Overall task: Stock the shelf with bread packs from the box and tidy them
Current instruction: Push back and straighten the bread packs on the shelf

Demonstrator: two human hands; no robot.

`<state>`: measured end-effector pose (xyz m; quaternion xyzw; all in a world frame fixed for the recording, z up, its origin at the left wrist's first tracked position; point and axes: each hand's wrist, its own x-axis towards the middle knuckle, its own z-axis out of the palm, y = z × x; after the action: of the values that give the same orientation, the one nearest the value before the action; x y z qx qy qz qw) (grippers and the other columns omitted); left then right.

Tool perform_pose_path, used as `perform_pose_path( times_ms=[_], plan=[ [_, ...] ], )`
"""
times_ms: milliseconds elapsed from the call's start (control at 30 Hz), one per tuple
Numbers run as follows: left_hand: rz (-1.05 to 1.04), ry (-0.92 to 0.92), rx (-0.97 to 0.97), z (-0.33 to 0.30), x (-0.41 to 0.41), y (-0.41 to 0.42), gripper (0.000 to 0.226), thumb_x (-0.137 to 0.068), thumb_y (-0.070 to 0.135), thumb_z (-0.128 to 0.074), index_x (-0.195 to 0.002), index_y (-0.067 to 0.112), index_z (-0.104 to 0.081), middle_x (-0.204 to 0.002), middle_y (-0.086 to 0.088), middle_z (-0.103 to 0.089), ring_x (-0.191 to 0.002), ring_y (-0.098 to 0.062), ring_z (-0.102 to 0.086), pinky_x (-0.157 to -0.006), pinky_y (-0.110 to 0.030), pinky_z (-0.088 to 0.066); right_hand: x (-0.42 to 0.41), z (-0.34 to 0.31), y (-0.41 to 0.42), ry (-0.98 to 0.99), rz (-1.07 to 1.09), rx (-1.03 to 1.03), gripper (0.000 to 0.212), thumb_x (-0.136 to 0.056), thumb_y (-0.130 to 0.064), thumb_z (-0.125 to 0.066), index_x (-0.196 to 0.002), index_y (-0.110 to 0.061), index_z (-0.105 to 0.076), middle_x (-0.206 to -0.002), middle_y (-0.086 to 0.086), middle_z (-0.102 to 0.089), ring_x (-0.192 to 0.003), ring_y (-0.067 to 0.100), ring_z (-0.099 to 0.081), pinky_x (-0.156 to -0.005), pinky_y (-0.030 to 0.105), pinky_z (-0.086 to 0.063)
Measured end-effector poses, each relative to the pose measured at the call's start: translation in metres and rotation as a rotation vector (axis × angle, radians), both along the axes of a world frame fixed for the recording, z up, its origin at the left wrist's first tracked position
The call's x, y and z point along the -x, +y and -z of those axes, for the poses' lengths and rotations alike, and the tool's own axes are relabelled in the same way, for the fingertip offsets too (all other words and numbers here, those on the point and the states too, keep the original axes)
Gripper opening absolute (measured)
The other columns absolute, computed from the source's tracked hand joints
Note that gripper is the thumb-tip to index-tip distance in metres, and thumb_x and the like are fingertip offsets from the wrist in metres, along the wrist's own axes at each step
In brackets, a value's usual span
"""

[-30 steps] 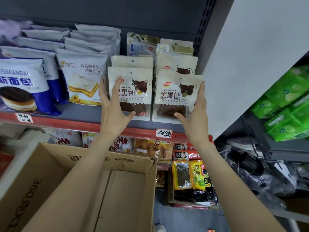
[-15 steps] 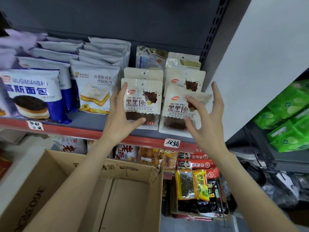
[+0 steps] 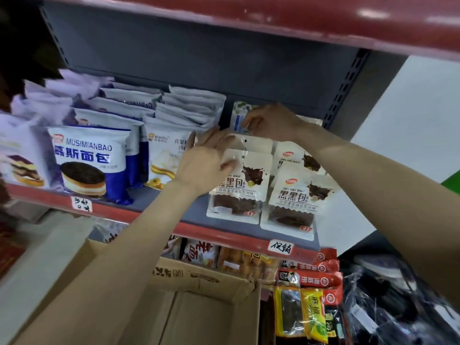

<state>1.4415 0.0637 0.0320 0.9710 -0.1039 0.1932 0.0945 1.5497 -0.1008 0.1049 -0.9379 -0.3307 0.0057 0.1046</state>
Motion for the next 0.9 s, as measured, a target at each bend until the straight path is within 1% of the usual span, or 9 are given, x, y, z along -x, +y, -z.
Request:
perform_pose_path(
  times_ms=[67, 200, 267, 333, 400, 500, 633, 800, 900],
  plan=[
    [0.028, -0.081, -0.005, 0.003, 0.003, 0.003, 0.047, -0.083, 0.042, -0.042, -0.119, 0.019, -0.062, -0.138, 0.001, -0.052, -0.128, -0.024, -0.047, -0.106, -0.051, -0.034, -0.011, -0.001, 0.005, -0.041, 0.045, 0.051, 0.022, -0.087, -0.017, -0.059, -0.107, -0.020, -0.068, -0.110, 0.002, -0.068, -0.102, 0.021, -0.062, -0.086, 0.031, -0.049],
    [0.049, -0.157, 0.008, 0.004, 0.007, 0.003, 0.032, -0.079, 0.024, -0.065, -0.109, 0.013, -0.067, -0.126, -0.004, -0.061, -0.109, -0.028, -0.061, -0.094, -0.041, -0.046, -0.027, 0.005, 0.011, -0.184, 0.111, 0.082, 0.017, -0.089, -0.021, -0.059, -0.106, -0.020, -0.057, -0.111, 0.006, -0.065, -0.098, 0.027, -0.059, -0.075, 0.030, -0.043],
    [0.045, -0.179, 0.028, 0.003, 0.007, 0.001, 0.029, -0.078, 0.025, -0.062, -0.104, 0.013, -0.067, -0.108, -0.005, -0.069, -0.092, -0.028, -0.066, -0.084, -0.035, -0.050, -0.031, 0.008, 0.013, -0.206, 0.088, 0.108, 0.008, -0.090, -0.016, -0.055, -0.096, -0.022, -0.053, -0.108, 0.006, -0.064, -0.092, 0.027, -0.059, -0.071, 0.029, -0.040],
    [0.039, -0.137, 0.039, 0.001, 0.007, -0.001, 0.032, -0.080, 0.031, -0.051, -0.103, 0.014, -0.066, -0.097, -0.005, -0.069, -0.083, -0.028, -0.067, -0.074, -0.033, -0.052, -0.031, 0.008, 0.012, -0.189, 0.011, 0.177, 0.015, -0.093, -0.013, -0.050, -0.091, -0.025, -0.059, -0.110, 0.004, -0.064, -0.093, 0.025, -0.059, -0.072, 0.029, -0.042],
    [0.037, -0.065, 0.069, 0.000, 0.005, -0.002, 0.040, -0.082, 0.037, -0.041, -0.105, 0.015, -0.065, -0.101, -0.005, -0.068, -0.084, -0.029, -0.066, -0.068, -0.035, -0.053, -0.031, 0.006, 0.010, -0.154, -0.093, 0.272, 0.022, -0.095, -0.017, -0.051, -0.104, -0.027, -0.069, -0.120, 0.002, -0.060, -0.106, 0.024, -0.056, -0.081, 0.029, -0.041],
    [0.022, -0.013, 0.034, 0.003, 0.000, -0.004, 0.046, -0.082, 0.040, -0.037, -0.105, 0.013, -0.066, -0.106, -0.006, -0.068, -0.089, -0.031, -0.065, -0.073, -0.038, -0.054, -0.035, 0.003, 0.006, -0.226, -0.162, 0.458, 0.028, -0.093, -0.035, -0.055, -0.119, -0.033, -0.064, -0.139, 0.001, -0.043, -0.126, 0.024, -0.038, -0.100, 0.034, -0.031],
    [-0.021, -0.064, 0.033, 0.006, -0.005, -0.007, 0.039, -0.086, 0.037, -0.045, -0.108, 0.014, -0.067, -0.115, -0.010, -0.063, -0.097, -0.036, -0.060, -0.068, -0.040, -0.054, -0.041, 0.011, 0.005, -0.313, -0.130, 0.616, 0.036, -0.090, -0.042, -0.058, -0.125, -0.039, -0.057, -0.140, 0.001, -0.035, -0.129, 0.026, -0.028, -0.106, 0.037, -0.024],
    [-0.044, -0.103, 0.057, 0.008, -0.008, -0.012, 0.051, -0.087, 0.041, -0.033, -0.119, 0.013, -0.061, -0.120, -0.013, -0.058, -0.099, -0.037, -0.058, -0.069, -0.039, -0.053, -0.041, 0.010, 0.003, -0.235, -0.006, 0.431, 0.062, -0.084, -0.045, -0.064, -0.139, -0.028, -0.042, -0.141, 0.012, -0.038, -0.130, 0.034, -0.033, -0.108, 0.042, -0.028],
    [-0.063, -0.020, 0.138, 0.010, -0.008, -0.016, 0.045, -0.092, 0.034, -0.043, -0.132, 0.016, -0.052, -0.133, -0.010, -0.048, -0.111, -0.035, -0.055, -0.073, -0.042, -0.052, -0.038, 0.008, 0.002, -0.085, 0.033, 0.339, 0.058, -0.085, -0.038, -0.066, -0.135, -0.018, -0.046, -0.133, 0.012, -0.051, -0.119, 0.030, -0.049, -0.093, 0.034, -0.041]
  ],
)
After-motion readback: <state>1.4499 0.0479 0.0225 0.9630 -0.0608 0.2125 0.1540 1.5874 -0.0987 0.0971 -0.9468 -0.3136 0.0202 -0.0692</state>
